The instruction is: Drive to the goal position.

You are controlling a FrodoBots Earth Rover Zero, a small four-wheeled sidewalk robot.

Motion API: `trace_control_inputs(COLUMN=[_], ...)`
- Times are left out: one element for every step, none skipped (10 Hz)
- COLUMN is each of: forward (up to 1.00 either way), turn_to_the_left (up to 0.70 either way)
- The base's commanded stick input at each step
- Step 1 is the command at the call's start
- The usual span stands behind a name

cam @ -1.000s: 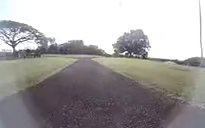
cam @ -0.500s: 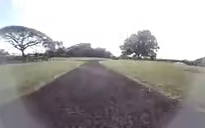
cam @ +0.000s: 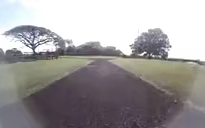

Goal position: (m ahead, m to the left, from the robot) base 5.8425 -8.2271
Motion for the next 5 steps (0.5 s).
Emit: trace_control_inputs(forward=[1.00, 1.00, 1.00, 1.00, 1.00], turn_to_the_left=[0.19, 0.27, 0.00, 0.00, 0.00])
